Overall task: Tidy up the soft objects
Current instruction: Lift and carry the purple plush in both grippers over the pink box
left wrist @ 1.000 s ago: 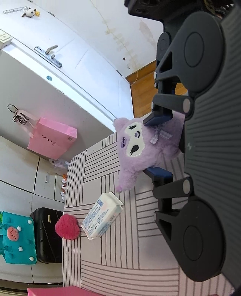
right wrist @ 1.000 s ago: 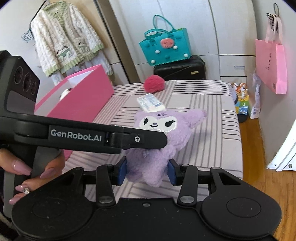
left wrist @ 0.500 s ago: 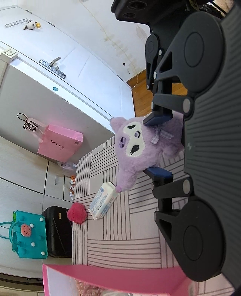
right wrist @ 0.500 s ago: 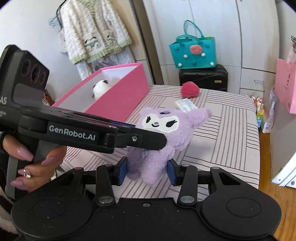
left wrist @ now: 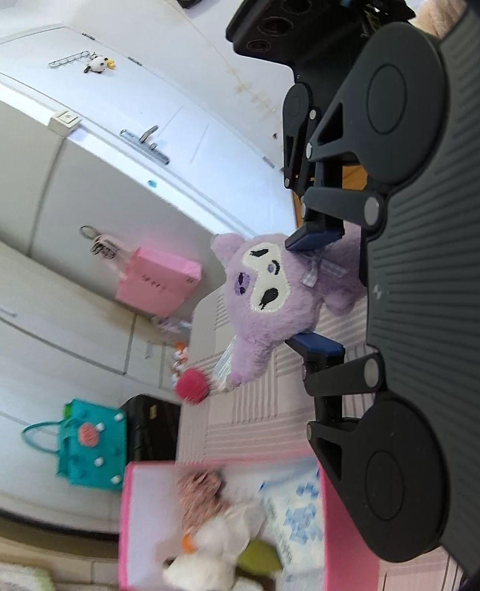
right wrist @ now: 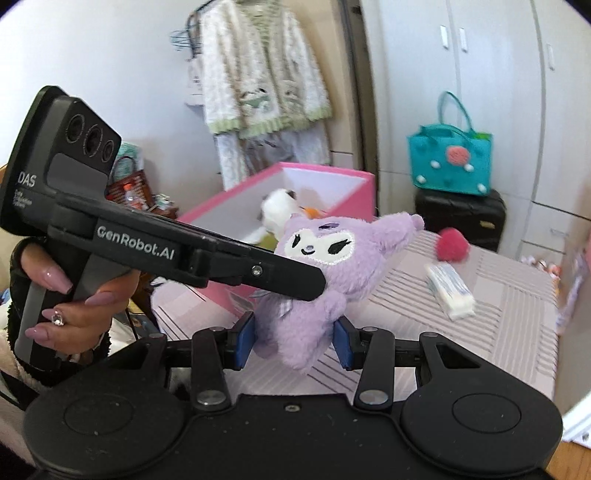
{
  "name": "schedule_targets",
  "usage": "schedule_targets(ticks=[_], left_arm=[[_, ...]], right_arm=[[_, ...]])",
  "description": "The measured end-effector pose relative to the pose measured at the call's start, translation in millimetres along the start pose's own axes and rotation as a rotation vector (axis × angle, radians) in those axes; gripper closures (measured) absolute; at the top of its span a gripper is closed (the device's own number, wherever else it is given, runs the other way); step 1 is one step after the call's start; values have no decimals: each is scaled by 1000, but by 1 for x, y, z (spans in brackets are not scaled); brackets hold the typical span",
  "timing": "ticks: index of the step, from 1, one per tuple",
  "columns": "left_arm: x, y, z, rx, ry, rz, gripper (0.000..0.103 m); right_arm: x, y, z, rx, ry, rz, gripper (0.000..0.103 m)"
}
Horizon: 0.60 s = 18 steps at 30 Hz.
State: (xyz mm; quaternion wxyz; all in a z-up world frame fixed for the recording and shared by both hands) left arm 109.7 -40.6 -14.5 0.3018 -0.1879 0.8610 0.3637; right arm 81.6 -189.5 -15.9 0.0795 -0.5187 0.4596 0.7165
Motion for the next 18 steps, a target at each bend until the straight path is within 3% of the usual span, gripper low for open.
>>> schedule_targets(ticks=[12, 18], left_arm=[[-44, 63, 41, -145, -76, -112, 57], [-69, 67, 73, -250, -81, -138, 57]], right_arm=[[-69, -53, 34, -106, 107, -64, 54], [-95, -98, 32, -164, 64, -39, 55]])
Point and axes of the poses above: each gripper's, at about its wrist camera, not at the fingertips, and y roughly against the way its jaws point, z to its left, x to its underside, the point moved 4 cm from there along -y, roughly the way its jaws point, and after that the axes turned 10 degrees about y, right-handed, at the moved point
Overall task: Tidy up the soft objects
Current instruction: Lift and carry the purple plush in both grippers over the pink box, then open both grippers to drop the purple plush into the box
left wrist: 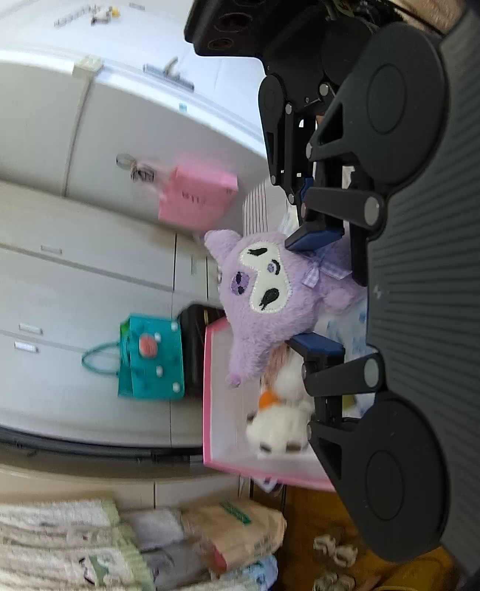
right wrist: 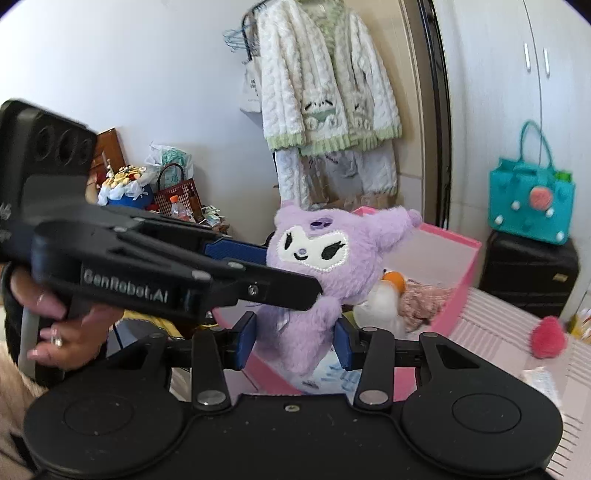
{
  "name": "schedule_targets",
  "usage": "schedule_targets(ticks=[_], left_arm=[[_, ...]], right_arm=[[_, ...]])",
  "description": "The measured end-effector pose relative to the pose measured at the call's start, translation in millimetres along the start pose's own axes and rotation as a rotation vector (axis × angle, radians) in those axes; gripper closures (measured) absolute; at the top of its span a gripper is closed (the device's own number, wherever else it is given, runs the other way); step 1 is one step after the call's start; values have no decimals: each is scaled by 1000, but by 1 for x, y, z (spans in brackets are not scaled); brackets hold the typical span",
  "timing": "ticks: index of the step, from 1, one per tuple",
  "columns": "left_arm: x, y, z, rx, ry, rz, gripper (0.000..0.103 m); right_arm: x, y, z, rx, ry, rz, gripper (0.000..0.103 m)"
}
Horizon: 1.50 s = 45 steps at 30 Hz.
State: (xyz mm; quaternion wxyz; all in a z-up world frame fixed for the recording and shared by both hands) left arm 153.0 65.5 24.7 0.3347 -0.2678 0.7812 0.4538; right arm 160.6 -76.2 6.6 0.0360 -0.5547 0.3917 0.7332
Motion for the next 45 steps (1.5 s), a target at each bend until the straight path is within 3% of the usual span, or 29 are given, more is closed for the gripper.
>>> schedule_targets(ticks=[7, 15, 19, 30, 37, 45], left_arm=[[-12, -29, 40, -87, 19, 75, 57], [-15, -53, 65, -137, 2, 185, 57], [-6, -50, 78, -138, 61, 180, 56], [-8, -65, 92, -171, 42, 181, 56], [-11, -67, 99, -197, 51, 149, 57], [-11, -65, 98, -197, 40, 147, 58]], right_arm=[[-8, -59, -19, -78, -108, 75, 56], [-1, -100, -23, -121, -147, 136, 56], [7, -109, -27, -217, -242, 155, 56], [2, -132, -25, -145, -173, 214, 56], [2, -146, -35, -96, -199, 258, 57], [4, -143, -26, -111, -151, 276, 53]])
Point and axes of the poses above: each gripper's, at about its wrist camera, not at the fingertips, and y roughly against the way its jaws point, z to its left, x to its underside, the point moved 4 cm from there along -y, roughly the way its jaws point, and after that the axes turned 10 degrees about y, right-handed, at the moved point
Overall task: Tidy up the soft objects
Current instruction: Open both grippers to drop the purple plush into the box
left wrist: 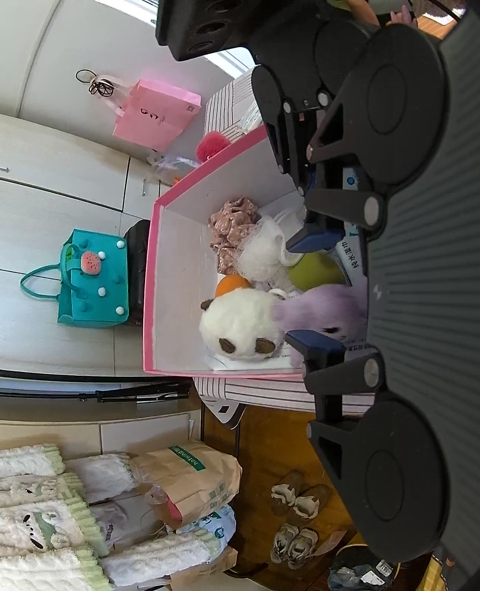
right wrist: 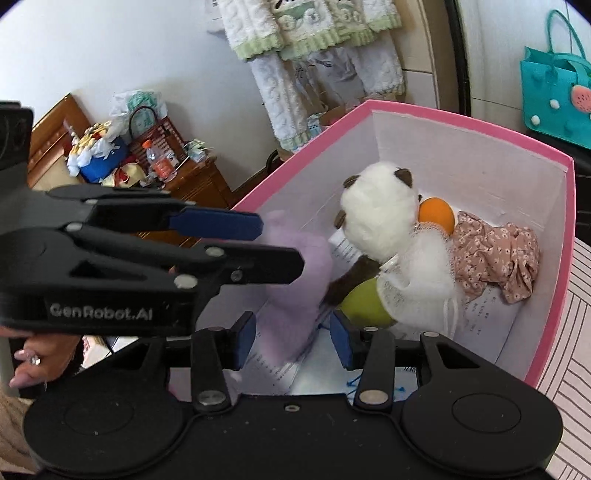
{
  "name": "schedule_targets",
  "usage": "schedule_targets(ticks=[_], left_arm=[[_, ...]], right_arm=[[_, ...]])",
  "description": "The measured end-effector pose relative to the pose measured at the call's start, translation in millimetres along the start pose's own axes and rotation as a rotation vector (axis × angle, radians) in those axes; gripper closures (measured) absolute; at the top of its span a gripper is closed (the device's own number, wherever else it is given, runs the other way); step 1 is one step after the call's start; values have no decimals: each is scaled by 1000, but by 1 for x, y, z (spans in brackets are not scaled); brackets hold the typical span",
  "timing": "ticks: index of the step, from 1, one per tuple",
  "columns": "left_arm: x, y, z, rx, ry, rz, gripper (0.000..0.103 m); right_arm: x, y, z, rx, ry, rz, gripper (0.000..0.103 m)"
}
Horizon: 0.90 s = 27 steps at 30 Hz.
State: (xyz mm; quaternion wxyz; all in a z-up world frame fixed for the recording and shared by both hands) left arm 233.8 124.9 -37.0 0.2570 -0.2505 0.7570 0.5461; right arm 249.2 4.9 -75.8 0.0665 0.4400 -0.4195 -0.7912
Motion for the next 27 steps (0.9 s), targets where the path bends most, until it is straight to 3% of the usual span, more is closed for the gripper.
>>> schedule_targets(ticks=[22, 27], left_arm=[[20, 86, -49, 22, -104, -35, 58], [27, 106, -61, 65, -107, -20, 56]], right_arm=[[34, 134, 50, 153, 156, -187, 53], [48, 166, 60, 191, 197, -224, 51]])
Point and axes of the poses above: each gripper's, at about its wrist camera, not at the fingertips, and y roughly against the way its jaws point, z to its left, x to its underside, the point moved 4 cm from there along -y, roughly the way its jaws point, and after that the axes turned 10 degrees about y, right-handed, at the moved point
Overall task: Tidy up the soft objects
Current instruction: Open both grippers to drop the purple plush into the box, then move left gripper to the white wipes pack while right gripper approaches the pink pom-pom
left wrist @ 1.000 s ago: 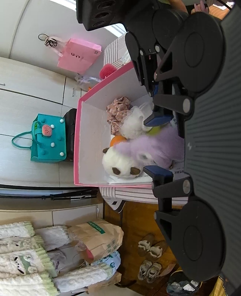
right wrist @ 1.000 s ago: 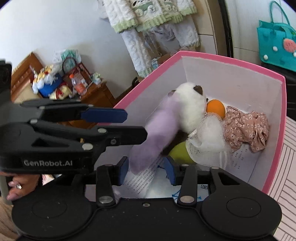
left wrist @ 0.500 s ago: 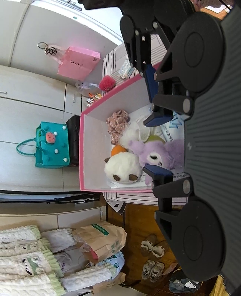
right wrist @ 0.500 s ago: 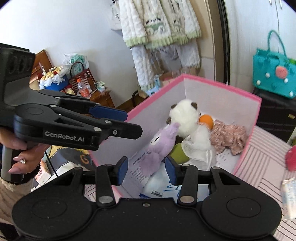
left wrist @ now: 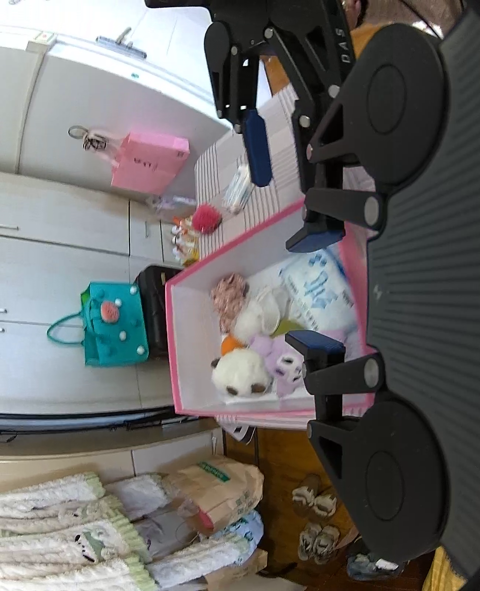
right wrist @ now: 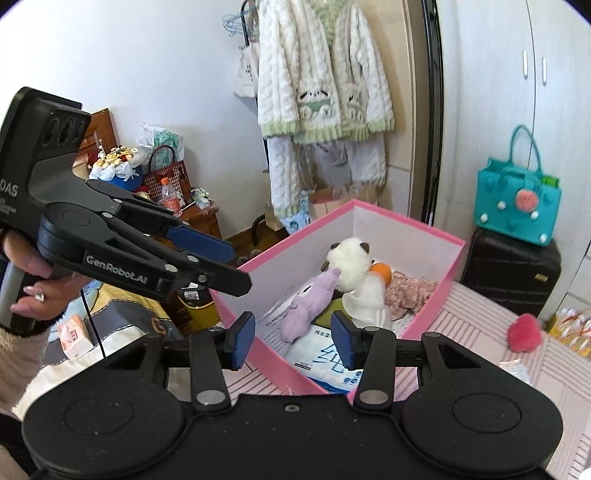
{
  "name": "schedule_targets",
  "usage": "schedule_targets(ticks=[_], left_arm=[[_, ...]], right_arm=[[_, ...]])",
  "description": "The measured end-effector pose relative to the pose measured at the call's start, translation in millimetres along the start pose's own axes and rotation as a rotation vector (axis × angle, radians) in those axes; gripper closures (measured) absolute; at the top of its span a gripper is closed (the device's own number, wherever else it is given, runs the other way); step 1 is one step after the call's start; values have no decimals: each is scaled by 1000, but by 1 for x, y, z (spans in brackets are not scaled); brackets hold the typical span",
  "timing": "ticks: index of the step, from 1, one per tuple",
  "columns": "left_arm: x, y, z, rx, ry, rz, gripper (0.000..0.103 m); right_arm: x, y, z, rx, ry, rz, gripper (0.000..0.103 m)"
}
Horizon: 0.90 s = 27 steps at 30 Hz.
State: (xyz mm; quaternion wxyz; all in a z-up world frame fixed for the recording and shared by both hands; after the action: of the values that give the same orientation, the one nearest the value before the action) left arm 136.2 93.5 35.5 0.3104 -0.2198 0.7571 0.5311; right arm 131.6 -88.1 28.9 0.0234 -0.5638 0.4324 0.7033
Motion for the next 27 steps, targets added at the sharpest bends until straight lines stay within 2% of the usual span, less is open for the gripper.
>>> schedule_targets(ticks=[6, 17, 20, 27], left_arm=[[13, 14, -15, 30, -3, -4, 54], [26, 44, -52, 40, -94, 4, 46], [34, 42, -62, 54, -125, 8, 46], [49, 28, -81, 88, -170, 46, 46]], right_arm=[[10, 30, 4, 12, -7, -25, 51], [30, 82, 17, 53, 18, -56, 45], [40, 93, 12, 24, -34, -62, 45], [71, 113, 5, 91, -80, -41, 44]])
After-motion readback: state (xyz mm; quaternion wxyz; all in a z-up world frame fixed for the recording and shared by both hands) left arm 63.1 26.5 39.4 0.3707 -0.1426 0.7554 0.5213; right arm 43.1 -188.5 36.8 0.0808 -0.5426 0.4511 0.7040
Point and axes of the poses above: each gripper's, at about its wrist camera, not at the fingertips, and y roughly against the way its jaws point, z to its left, x to its underside, the point moved 4 cm from there along -y, roughly the way its jaws point, and after that the axes turned 10 degrees about y, right-handed, at the moved point
